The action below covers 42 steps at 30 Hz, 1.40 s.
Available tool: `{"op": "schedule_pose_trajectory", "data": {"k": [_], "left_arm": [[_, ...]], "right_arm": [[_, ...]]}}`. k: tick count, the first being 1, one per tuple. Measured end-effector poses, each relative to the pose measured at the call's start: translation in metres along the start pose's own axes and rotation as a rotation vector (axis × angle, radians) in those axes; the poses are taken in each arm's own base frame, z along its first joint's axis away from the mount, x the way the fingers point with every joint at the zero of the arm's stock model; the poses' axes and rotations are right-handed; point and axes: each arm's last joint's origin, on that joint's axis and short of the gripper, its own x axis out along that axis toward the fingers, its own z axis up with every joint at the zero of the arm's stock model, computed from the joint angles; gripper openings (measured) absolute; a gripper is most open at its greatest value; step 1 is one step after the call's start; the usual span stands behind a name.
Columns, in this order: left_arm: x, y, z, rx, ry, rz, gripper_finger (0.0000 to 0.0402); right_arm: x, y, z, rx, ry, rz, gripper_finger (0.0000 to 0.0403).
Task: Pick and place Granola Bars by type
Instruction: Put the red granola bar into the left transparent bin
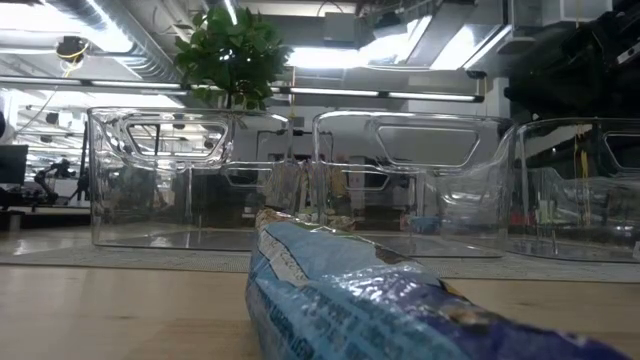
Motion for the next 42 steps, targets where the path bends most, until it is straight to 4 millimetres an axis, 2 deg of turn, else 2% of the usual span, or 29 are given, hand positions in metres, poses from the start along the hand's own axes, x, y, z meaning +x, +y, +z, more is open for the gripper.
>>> {"op": "schedule_pose_trajectory", "data": {"k": [6, 11, 16, 24, 31, 38, 42], "left_arm": [[0.01, -0.015, 0.035, -0.1, 0.23, -0.072, 0.0143], [0.03, -0.018, 0.04, -0.189, 0.393, -0.03, 0.0143], [0.049, -0.014, 0.019, -0.244, 0.633, 0.046, 0.0143], [0.07, -0.006, -0.017, -0.519, 0.952, 0.389, 0.0143], [0.084, -0.021, -0.033, -0.622, 1.013, 0.484, 0.0143], [0.088, -0.046, -0.048, -0.662, 1.021, 0.584, 0.0143], [0.086, -0.063, -0.067, -0.639, 1.099, 0.684, 0.0143]], "right_arm": [[0.0, 0.0, 0.0, 0.001, 0.0, 0.0, 0.0085], [0.0, 0.0, 0.0, 0.0, 0.0, 0.0, 0.0085], [0.0, 0.0, 0.0, 0.0, -0.001, 0.0, 0.0085], [0.0, 0.0, 0.0, -0.001, 0.0, 0.0, 0.0085], [0.0, 0.0, 0.0, 0.0, 0.0, 0.0, 0.0085], [0.0, 0.0, 0.0, -0.001, 0.0, 0.0, 0.0085], [0.0, 0.0, 0.0, 0.0, 0.0, 0.0, 0.0085]]}}
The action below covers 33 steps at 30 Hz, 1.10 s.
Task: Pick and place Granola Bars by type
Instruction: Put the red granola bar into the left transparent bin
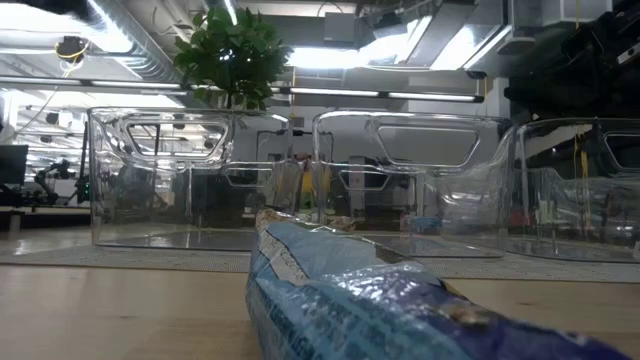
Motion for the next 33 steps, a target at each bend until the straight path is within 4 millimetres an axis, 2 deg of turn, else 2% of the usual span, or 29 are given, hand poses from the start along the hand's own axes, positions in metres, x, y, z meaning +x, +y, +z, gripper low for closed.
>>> {"op": "schedule_pose_trajectory", "data": {"k": [9, 14, 19, 24, 28, 33], "left_arm": [[0.059, 0.009, -0.054, -0.208, 0.105, 0.278, 0.0144], [0.08, 0.01, -0.074, -0.246, 0.127, 0.291, 0.0149], [0.105, 0.013, -0.091, -0.26, 0.234, 0.325, 0.0183], [0.125, 0.016, -0.098, -0.279, 0.246, 0.316, 0.0234], [0.135, 0.018, -0.098, -0.278, 0.214, 0.375, 0.0272], [0.144, 0.021, -0.101, -0.273, 0.182, 0.449, 0.0296]], "right_arm": [[0.0, 0.0, 0.0, 0.001, 0.0, 0.0, 0.0085], [0.0, 0.0, 0.0, 0.001, 0.0, 0.0, 0.0085], [0.0, 0.0, 0.0, 0.001, 0.0, 0.0, 0.0085], [0.0, 0.0, 0.0, 0.0, 0.001, 0.0, 0.0085], [0.0, 0.0, 0.0, 0.0, 0.001, 0.0, 0.0085], [0.0, 0.0, 0.0, 0.0, 0.0, 0.0, 0.0085]]}}
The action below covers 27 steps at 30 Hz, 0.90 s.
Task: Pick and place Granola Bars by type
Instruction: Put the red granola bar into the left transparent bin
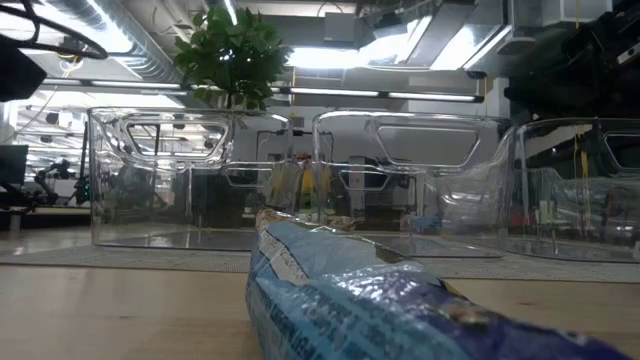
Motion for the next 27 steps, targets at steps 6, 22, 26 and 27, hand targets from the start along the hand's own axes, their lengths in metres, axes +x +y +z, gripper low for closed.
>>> {"op": "schedule_pose_trajectory", "data": {"k": [6, 22, 26, 27], "left_arm": [[0.011, -0.002, 0.0, -0.003, -0.048, 0.053, 0.0296], [0.048, -0.014, -0.007, 0.003, -0.135, 0.167, 0.0294], [0.053, -0.015, -0.008, 0.004, -0.15, 0.184, 0.0284], [0.053, -0.015, -0.008, 0.004, -0.15, 0.184, 0.0278]], "right_arm": [[0.0, 0.0, 0.0, 0.001, 0.0, 0.0, 0.0085], [0.0, 0.0, 0.0, 0.0, 0.0, 0.0, 0.0085], [0.0, 0.0, 0.0, 0.0, 0.0, 0.0, 0.0085], [0.0, 0.0, 0.0, 0.0, 0.0, 0.0, 0.0085]]}}
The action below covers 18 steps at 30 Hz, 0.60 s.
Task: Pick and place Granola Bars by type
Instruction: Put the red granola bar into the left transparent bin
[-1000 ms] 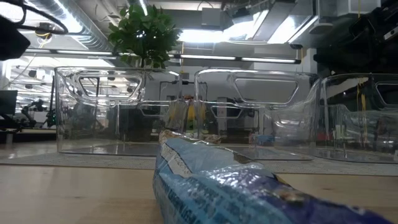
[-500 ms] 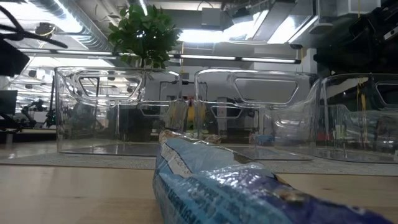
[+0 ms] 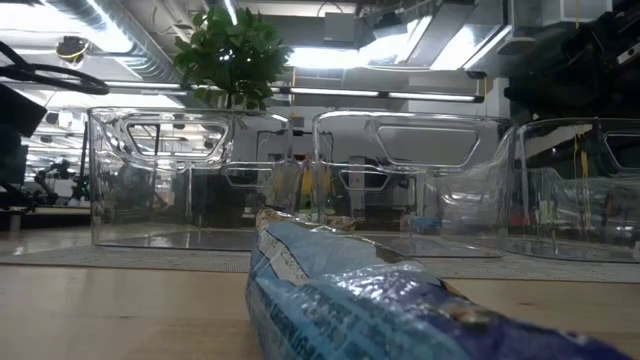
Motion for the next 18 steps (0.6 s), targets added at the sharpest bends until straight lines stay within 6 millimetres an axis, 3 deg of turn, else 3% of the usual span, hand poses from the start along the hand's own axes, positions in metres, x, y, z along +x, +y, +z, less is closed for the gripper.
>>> {"op": "schedule_pose_trajectory", "data": {"k": [7, 18], "left_arm": [[0.0006, 0.0001, 0.0002, 0.002, -0.007, 0.007, 0.0219], [0.0013, -0.0019, -0.0007, 0.004, -0.001, -0.012, 0.0083]], "right_arm": [[0.0, 0.0, 0.0, -0.001, 0.0, 0.0, 0.0085], [0.0, 0.0, 0.0, 0.0, 0.0, 0.0, 0.0085]]}}
